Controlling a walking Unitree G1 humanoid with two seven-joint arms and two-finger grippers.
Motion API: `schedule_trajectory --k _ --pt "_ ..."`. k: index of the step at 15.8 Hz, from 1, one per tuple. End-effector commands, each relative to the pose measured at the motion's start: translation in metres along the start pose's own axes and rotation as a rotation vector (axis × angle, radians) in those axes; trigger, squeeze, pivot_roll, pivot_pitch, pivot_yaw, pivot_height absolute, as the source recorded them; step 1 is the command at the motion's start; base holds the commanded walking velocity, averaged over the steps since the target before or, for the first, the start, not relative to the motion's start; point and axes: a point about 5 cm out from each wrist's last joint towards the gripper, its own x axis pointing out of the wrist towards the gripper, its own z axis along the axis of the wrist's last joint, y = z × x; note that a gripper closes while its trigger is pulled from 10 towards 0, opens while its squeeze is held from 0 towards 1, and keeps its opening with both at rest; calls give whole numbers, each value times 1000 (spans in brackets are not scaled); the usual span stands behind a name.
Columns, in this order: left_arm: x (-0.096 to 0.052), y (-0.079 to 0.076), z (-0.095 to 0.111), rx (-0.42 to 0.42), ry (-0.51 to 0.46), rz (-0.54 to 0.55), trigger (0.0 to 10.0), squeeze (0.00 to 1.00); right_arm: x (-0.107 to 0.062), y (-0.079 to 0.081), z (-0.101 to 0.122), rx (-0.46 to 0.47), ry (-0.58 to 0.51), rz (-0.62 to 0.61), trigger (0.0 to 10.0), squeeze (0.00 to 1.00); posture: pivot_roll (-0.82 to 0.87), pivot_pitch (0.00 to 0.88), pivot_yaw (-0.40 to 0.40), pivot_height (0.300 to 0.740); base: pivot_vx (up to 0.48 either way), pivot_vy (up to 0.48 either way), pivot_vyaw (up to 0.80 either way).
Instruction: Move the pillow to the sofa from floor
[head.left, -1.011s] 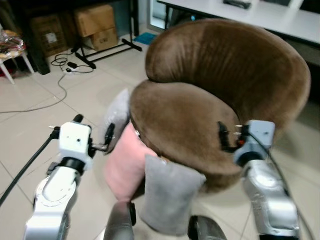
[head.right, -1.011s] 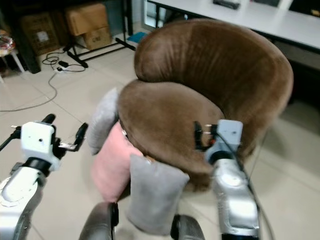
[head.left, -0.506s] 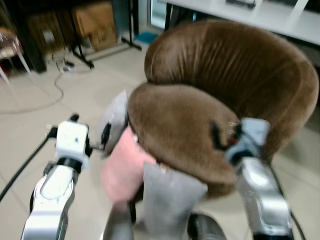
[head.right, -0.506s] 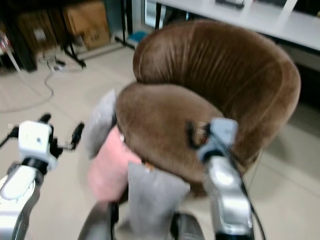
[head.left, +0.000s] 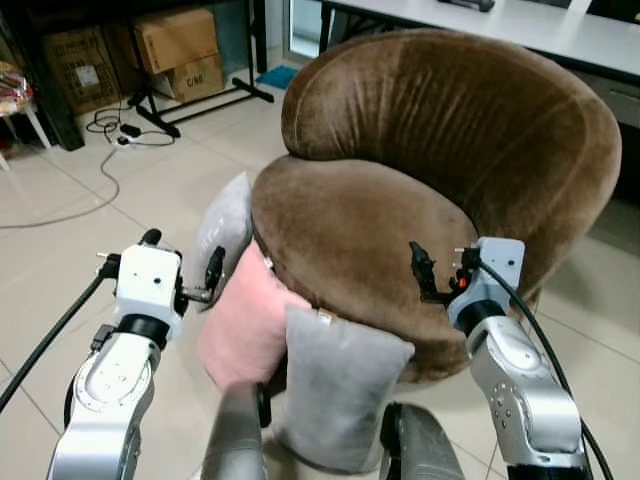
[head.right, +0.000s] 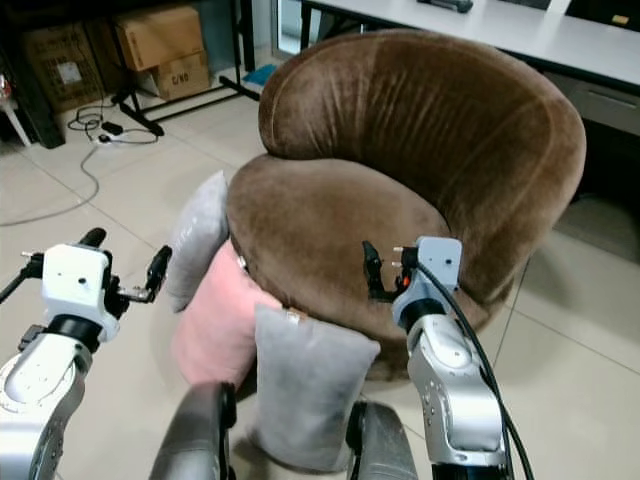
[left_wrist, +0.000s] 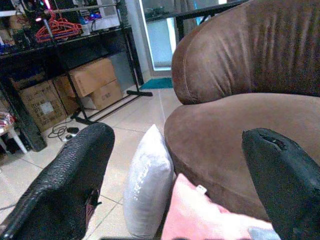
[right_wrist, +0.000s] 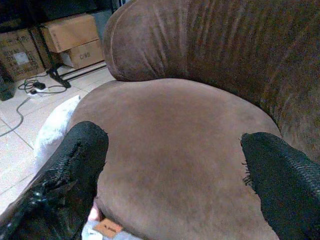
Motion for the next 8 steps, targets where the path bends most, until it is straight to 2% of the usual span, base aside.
schedule_trajectory --k 1,8 --pt "1 -2 0 10 1 -4 10000 0 1 -2 0 3 12 -1 10000 0 116 0 -47 526 0 0 0" --pt "0 -2 -1 9 9 12 10000 0 3 -4 1 -19 21 -14 10000 0 114 0 -49 516 0 0 0"
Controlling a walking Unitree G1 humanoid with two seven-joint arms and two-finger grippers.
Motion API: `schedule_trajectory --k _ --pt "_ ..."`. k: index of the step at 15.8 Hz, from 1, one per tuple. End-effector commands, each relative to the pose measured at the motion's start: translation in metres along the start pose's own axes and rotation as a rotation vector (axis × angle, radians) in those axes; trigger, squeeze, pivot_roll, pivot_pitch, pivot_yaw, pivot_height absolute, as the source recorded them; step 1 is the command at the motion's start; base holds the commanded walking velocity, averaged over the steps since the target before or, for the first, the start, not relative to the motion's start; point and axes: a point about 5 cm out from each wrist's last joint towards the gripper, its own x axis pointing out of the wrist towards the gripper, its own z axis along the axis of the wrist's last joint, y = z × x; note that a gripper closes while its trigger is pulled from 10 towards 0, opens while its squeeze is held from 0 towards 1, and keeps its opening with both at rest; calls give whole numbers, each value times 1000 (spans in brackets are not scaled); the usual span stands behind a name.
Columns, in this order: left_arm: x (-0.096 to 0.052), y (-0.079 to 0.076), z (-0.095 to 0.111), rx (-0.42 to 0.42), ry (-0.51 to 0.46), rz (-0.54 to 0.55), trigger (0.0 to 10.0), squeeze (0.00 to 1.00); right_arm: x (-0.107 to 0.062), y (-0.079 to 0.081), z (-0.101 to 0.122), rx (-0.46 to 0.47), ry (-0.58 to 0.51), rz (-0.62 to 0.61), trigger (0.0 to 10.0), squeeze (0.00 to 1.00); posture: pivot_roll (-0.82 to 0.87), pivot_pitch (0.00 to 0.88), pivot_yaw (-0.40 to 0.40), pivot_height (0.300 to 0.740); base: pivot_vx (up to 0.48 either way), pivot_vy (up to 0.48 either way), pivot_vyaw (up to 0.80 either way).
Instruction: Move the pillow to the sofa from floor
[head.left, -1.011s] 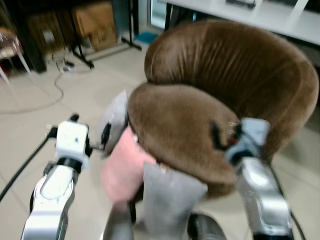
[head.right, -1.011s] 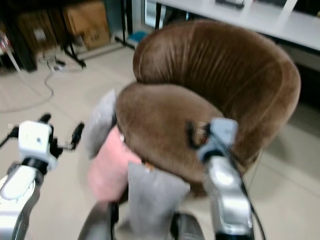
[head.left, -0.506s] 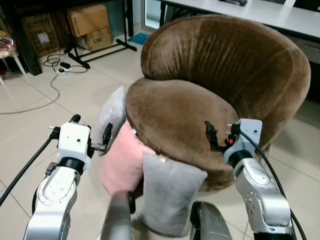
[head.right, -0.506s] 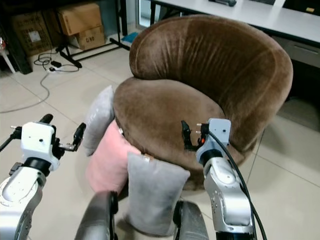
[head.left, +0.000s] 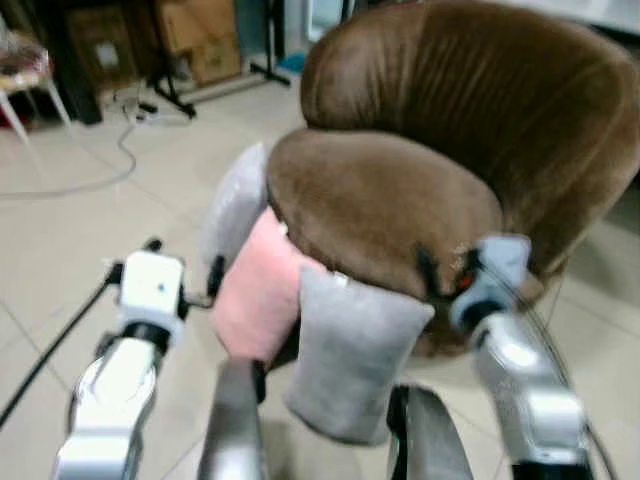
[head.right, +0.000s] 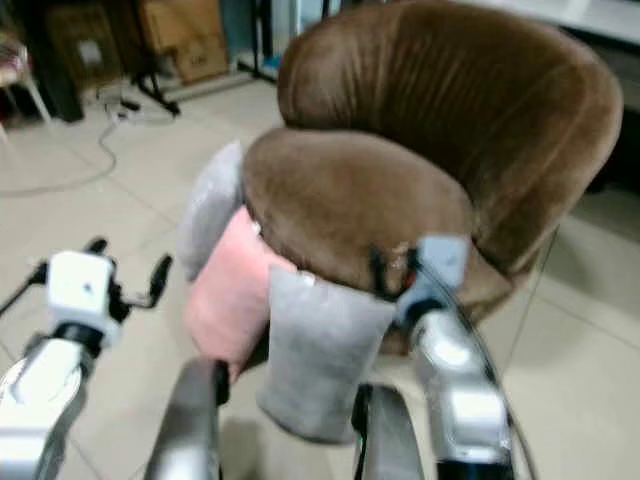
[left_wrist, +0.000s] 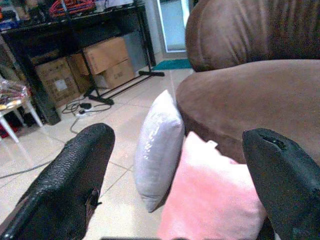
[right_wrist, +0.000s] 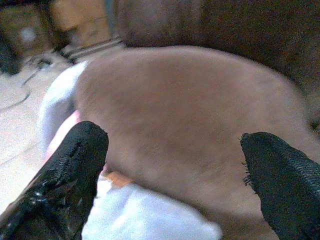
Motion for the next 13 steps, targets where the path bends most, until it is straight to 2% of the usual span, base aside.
schedule_trajectory --k 1,7,10,11,13 --pt "3 -3 6 1 -25 -9 10000 0 0 -6 7 -15 -19 -24 10000 0 114 0 -49 516 0 0 0" --pt "3 -2 6 -15 -25 -14 10000 0 2 -9 7 -24 -16 -47 10000 0 115 0 -56 516 0 0 0" --pt "3 -2 6 -23 -28 -22 10000 0 3 -9 7 -70 -13 -53 10000 0 115 0 -56 516 285 0 0" --pt "4 -3 6 -24 -28 -23 10000 0 4 -12 9 -96 -23 -77 10000 0 114 0 -60 516 330 0 800" --pt "4 -3 6 -26 -27 -24 10000 0 5 -13 10 -76 -26 -90 10000 0 114 0 -60 516 328 0 800"
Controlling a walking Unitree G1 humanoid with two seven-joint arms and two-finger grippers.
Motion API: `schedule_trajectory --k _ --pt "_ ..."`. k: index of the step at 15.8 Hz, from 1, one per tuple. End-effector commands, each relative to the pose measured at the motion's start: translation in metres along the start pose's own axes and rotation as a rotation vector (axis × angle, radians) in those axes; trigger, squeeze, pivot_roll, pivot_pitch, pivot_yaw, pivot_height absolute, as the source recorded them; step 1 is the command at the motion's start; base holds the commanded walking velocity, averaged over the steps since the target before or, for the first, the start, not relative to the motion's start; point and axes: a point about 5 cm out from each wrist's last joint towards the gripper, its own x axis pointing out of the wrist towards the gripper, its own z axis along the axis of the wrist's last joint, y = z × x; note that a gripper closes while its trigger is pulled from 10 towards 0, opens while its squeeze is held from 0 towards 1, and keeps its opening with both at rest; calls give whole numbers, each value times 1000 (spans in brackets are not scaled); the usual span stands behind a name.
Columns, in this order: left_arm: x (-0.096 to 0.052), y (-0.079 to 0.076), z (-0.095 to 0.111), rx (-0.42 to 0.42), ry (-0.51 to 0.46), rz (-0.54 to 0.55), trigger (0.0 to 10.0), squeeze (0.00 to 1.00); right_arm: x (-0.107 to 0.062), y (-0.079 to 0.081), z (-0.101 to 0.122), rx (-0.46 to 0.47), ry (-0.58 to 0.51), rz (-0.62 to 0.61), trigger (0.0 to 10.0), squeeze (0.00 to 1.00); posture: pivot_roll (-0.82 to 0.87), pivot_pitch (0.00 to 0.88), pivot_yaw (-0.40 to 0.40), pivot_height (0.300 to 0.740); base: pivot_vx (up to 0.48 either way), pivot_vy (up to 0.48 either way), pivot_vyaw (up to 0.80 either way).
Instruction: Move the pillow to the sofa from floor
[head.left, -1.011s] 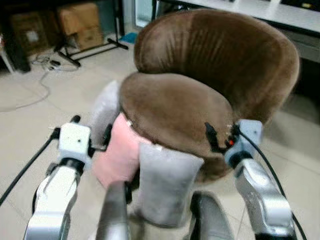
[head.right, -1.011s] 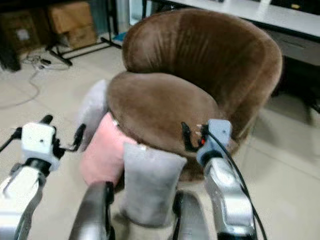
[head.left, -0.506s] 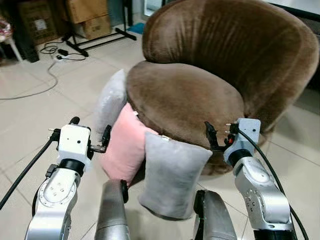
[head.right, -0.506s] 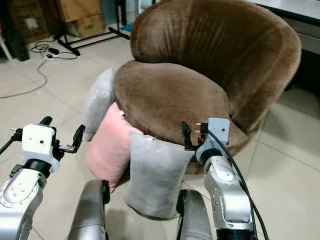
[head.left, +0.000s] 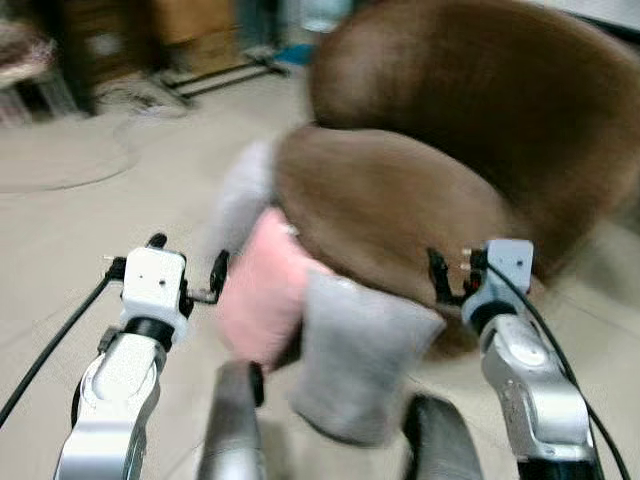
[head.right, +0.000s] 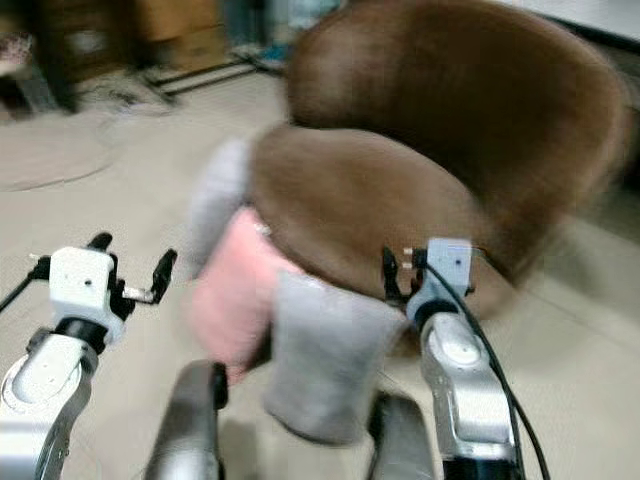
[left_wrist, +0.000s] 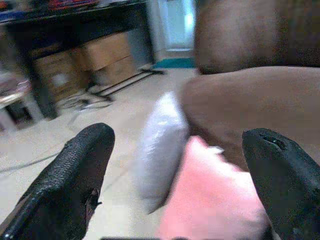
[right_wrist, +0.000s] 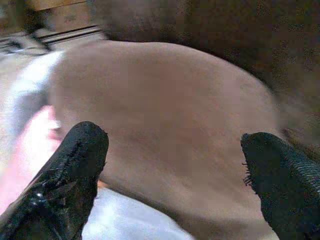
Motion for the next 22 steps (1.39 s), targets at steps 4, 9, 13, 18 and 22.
schedule_trajectory --k 4,9,13,18,22 --pt "1 1 2 4 -7 -3 10000 0 3 0 11 30 -46 -16 10000 0 111 0 -58 516 330 0 200" --pt "1 0 0 32 13 -21 10000 0 2 -4 6 11 -19 -35 10000 0 111 0 -55 516 180 0 0" --pt "-4 -9 -7 35 57 -160 10000 0 10 -16 -24 -176 206 83 10000 475 117 0 -51 516 0 0 0" --pt "-9 -18 -17 2 138 -362 10000 0 44 4 -39 -186 226 317 10000 1000 98 0 -13 516 0 0 0" --pt "-8 -22 -23 38 185 -448 10000 0 63 19 -57 -91 375 347 10000 1000 115 17 -26 516 0 0 0"
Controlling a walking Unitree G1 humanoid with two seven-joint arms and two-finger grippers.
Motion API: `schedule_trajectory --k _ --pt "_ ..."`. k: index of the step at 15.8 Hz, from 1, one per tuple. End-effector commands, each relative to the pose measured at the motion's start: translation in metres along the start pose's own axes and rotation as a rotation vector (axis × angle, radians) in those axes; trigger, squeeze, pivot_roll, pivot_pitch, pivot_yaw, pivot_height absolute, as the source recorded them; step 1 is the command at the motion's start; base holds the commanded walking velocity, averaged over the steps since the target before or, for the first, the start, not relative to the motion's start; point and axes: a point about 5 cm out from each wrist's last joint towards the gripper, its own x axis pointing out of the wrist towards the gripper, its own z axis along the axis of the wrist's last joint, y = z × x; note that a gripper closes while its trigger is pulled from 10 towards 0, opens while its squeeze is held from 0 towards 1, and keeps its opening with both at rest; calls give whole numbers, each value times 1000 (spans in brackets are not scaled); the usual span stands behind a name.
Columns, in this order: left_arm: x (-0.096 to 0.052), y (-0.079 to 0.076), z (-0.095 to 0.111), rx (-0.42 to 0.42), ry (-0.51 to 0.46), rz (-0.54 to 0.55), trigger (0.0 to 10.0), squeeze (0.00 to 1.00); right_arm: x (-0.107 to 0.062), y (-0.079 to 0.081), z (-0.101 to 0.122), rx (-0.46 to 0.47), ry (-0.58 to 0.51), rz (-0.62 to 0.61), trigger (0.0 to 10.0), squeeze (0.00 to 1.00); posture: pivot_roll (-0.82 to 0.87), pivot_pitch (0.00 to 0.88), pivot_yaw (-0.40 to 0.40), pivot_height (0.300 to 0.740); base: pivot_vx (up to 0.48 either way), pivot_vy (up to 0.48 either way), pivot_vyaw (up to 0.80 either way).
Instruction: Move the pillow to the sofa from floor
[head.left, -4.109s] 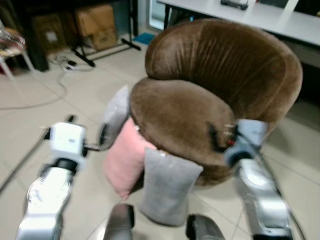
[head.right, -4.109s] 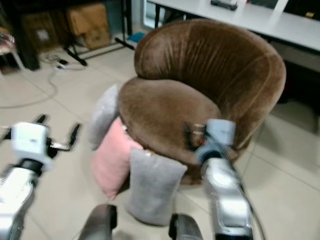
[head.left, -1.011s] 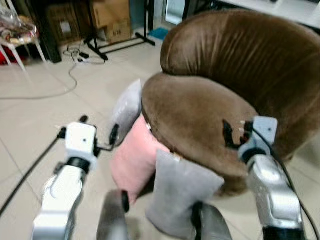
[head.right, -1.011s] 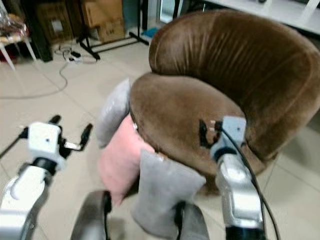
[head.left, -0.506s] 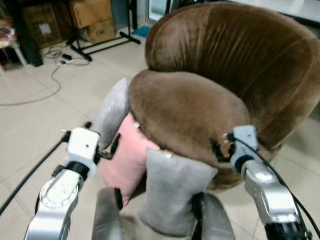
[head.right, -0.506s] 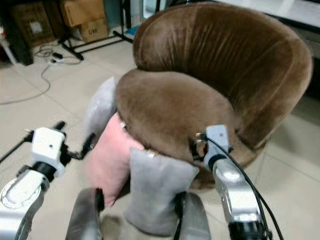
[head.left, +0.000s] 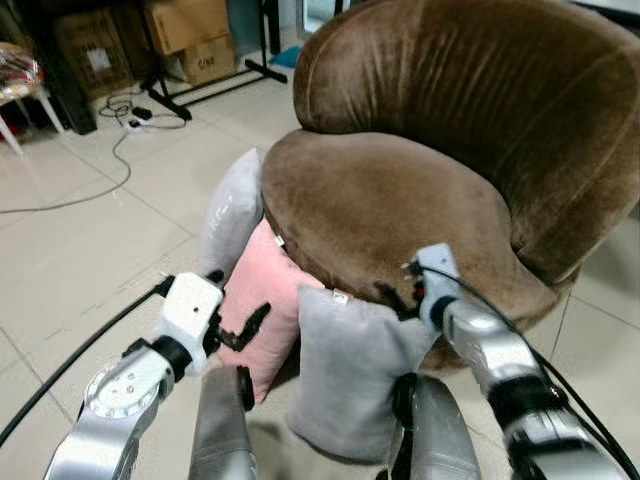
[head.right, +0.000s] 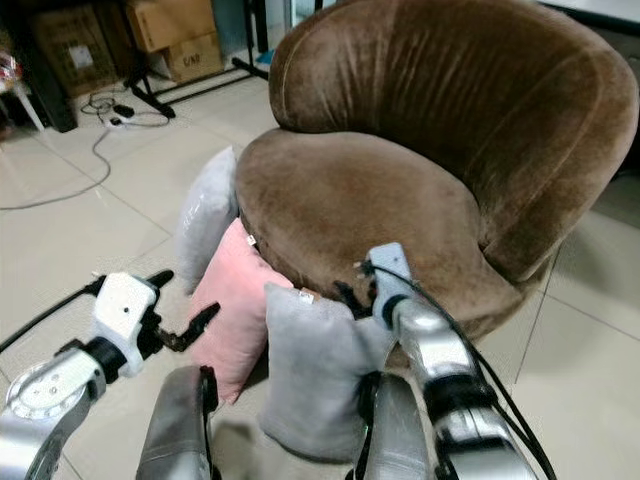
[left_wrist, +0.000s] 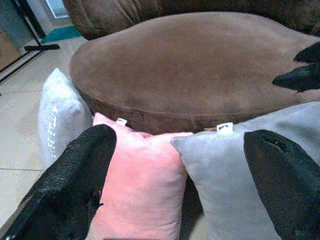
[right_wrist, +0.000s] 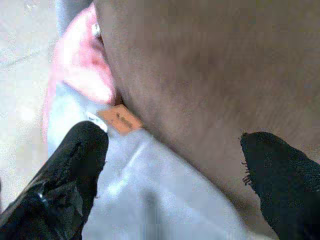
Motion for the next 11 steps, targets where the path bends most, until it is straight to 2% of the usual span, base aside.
schedule_trajectory --k 1,2,3,5,6,7,8,9,11 --pt "1 0 -2 14 25 -16 10000 0 3 0 -3 48 19 6 10000 1000 114 23 -26 516 0 0 0" --pt "0 -2 -4 29 40 -24 10000 0 7 3 -4 -43 53 -16 10000 1000 92 69 -29 516 0 0 0" --pt "-4 -8 -6 28 48 -39 10000 0 11 4 -1 -82 36 -25 10000 1000 90 110 -49 516 0 0 0" --pt "-10 -19 -3 13 37 -58 10000 0 12 2 -7 -75 75 -31 10000 1000 104 149 -76 516 0 0 0" --pt "-16 -29 1 4 26 -81 10000 0 12 3 -16 -74 135 -17 10000 867 111 162 -83 516 0 0 0" --pt "-20 -31 2 4 27 -85 10000 0 13 2 -18 -78 154 -46 10000 0 117 178 -88 516 0 0 0" --pt "-23 -33 2 5 29 -95 10000 0 13 1 -18 -73 158 -59 10000 0 115 188 -91 516 0 0 0" --pt "-29 -38 3 7 33 -122 10000 0 14 2 -17 -133 171 -62 10000 0 111 208 -108 516 0 0 0" --pt "-33 -40 3 1 43 -118 10000 0 15 3 -15 -144 160 -57 10000 0 114 212 -118 516 0 0 0"
